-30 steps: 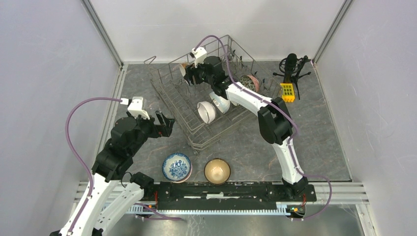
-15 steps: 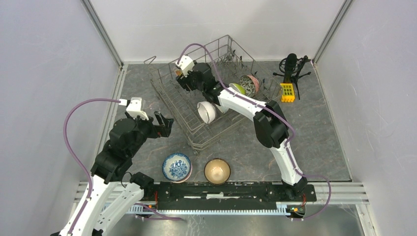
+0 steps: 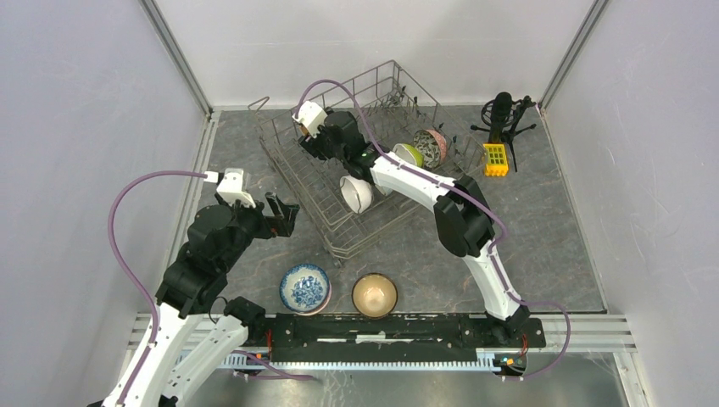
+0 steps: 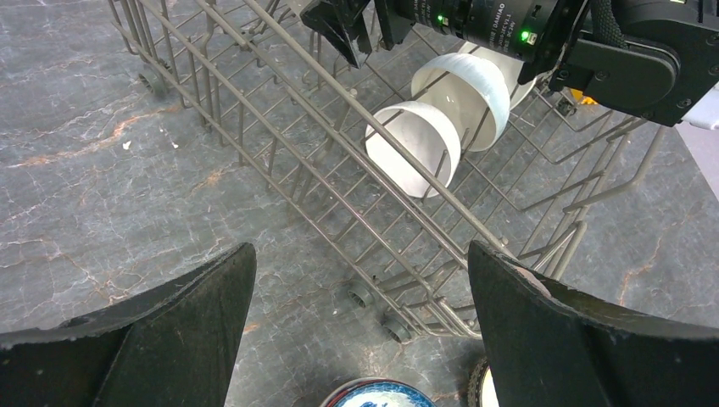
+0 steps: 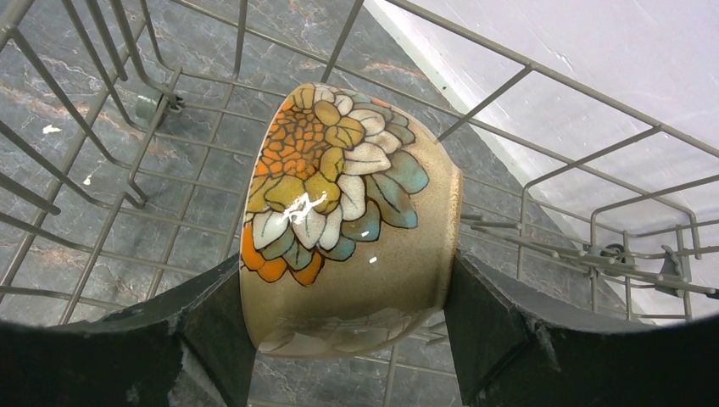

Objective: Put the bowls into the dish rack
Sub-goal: Place the bowl in the dish rack.

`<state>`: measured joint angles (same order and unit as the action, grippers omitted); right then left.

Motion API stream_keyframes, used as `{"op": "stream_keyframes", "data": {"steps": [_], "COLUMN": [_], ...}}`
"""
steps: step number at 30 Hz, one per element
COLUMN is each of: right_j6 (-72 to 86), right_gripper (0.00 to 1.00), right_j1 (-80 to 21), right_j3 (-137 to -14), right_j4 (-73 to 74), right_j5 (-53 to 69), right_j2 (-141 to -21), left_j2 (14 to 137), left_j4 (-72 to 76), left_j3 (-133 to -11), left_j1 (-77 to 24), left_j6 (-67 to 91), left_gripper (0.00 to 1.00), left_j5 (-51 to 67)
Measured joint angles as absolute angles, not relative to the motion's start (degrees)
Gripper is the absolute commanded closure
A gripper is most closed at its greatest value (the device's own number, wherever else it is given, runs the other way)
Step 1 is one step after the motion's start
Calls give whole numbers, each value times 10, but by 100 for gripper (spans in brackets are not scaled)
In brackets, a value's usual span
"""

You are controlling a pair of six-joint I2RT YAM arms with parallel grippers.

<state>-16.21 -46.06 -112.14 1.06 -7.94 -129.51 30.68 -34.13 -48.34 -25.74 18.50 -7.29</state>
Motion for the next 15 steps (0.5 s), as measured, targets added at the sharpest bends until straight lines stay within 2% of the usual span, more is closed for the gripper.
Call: {"op": "stream_keyframes", "data": {"steps": [5, 9, 15], "right_j6": [-154, -138, -116], "right_gripper": [71, 66, 52], "right_j1": [-462, -462, -462], "right_j3": [-1133, -1141, -1149], "right_j4": [14, 14, 20], "right_j5": [-85, -91, -97], "right_j2": [-1305, -1311, -1313], "left_j2": [307, 307, 305], "left_j4": [-341, -341, -341], "left_j3": [-483, -483, -483], "left_j1": [-257, -257, -257], "left_j6": [185, 185, 184], "left_gripper": [0, 0, 0], "left_j5": [-72, -72, -72]}}
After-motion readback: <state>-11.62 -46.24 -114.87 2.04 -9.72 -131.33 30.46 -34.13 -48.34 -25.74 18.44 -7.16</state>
